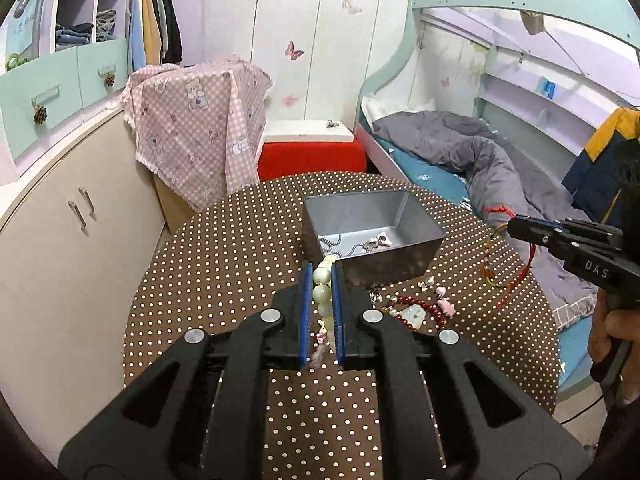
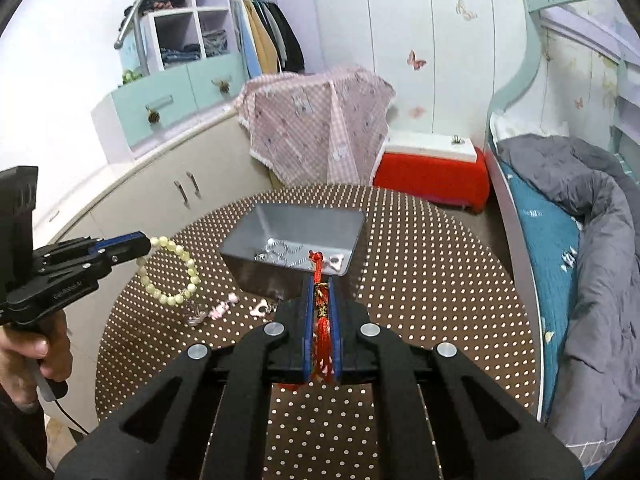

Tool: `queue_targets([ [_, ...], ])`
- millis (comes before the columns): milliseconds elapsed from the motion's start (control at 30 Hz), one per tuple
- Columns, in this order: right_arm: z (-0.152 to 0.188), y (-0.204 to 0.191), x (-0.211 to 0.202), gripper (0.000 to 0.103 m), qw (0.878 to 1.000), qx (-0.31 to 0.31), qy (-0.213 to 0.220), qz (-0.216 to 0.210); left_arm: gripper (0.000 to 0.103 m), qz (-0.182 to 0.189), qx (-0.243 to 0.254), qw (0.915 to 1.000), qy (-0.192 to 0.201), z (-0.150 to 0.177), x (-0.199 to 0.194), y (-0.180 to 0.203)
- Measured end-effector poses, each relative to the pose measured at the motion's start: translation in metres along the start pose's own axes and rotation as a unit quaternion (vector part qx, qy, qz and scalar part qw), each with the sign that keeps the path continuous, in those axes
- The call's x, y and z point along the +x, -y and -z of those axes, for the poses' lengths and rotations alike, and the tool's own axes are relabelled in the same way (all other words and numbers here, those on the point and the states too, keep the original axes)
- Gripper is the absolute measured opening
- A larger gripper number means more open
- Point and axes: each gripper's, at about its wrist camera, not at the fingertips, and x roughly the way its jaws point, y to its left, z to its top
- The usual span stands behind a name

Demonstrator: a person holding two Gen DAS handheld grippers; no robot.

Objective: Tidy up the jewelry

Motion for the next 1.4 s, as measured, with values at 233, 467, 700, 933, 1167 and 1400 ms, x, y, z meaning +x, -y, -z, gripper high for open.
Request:
queue_targets([
  [233, -0.010, -0.001, -0.010, 0.005, 1.000, 0.002, 0.022, -0.015, 0.009, 0.016, -0.002, 0.9996, 0.022, -0.012, -0.018, 0.001],
  [467, -0.001, -0.008, 0.007, 0.006, 0.999, 0.002, -0.009, -0.036, 0.009, 0.028, -0.012, 0.9995, -0.012, -0.008, -0.002, -0.005],
  [700, 0.040, -0.029, 0.068, 0.027, 0.993, -0.012, -0.106, -0.045, 0.009, 0.040, -0.042, 0.9975, -0.041, 0.010, 0.013, -0.021],
  [933, 0.040, -0.094, 0.087, 0.060, 0.984, -0.092, -0.090, -0.123, 0.009, 0.036, -0.041, 0.9979, -0.035, 0.007, 0.005, -0.024],
  [1167, 0.045, -0.135, 0.136, 0.038, 0.974, -0.108, -0.131, -0.152, 0.009, 0.036, -0.046, 0.9975, -0.041, 0.011, 0.004, -0.026],
  [1400, 0.050, -0.136, 0.148, 0.001, 0.977, -0.100, -0.143, -0.120, 0.009, 0.029, -0.052, 0.9977, -0.030, 0.008, -0.003, -0.033],
])
